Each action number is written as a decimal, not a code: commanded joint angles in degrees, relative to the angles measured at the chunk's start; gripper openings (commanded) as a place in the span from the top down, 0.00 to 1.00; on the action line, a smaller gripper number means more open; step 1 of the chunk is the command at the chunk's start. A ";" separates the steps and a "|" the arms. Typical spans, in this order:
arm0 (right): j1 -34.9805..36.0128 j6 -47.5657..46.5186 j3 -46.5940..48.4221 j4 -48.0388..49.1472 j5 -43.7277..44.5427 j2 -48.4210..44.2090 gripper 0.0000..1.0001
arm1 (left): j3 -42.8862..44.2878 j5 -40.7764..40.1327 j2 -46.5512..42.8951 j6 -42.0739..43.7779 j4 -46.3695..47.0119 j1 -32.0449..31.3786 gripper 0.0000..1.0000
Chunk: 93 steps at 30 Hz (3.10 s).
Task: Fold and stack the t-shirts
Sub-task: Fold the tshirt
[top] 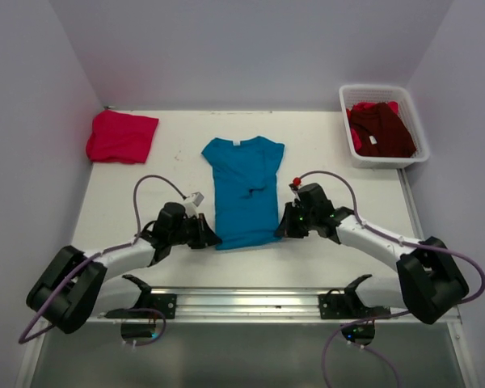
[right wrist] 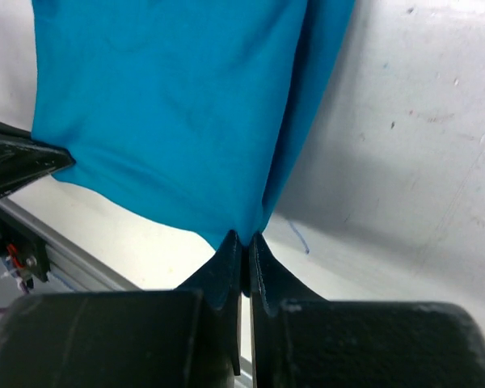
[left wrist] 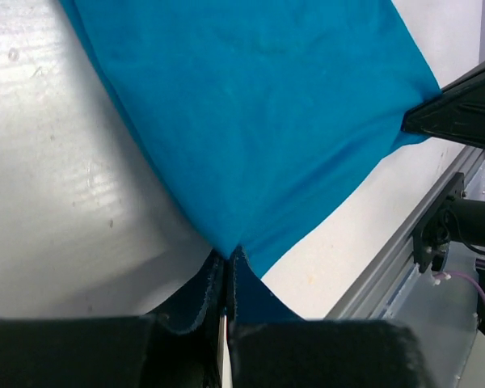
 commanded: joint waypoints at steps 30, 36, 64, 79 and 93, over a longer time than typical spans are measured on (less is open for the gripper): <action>15.18 1.75 13.06 -23.30 16.16 -11.43 1.00 | 19.91 -15.96 -25.74 0.73 -44.03 -7.46 1.00; 14.75 -0.72 17.99 -21.72 22.31 -3.69 1.00 | 21.06 -17.89 -17.82 4.07 -36.46 -5.70 1.00; -0.98 -13.46 48.31 -18.72 21.62 29.78 1.00 | 49.77 -7.80 25.23 14.10 -21.08 11.00 1.00; -3.71 -14.87 50.01 -18.99 17.76 27.10 1.00 | 49.66 -3.83 20.52 12.95 -23.01 12.76 1.00; 4.63 -9.07 28.29 -24.78 17.13 0.55 1.00 | 21.60 -7.35 -12.62 7.51 -33.54 7.49 1.00</action>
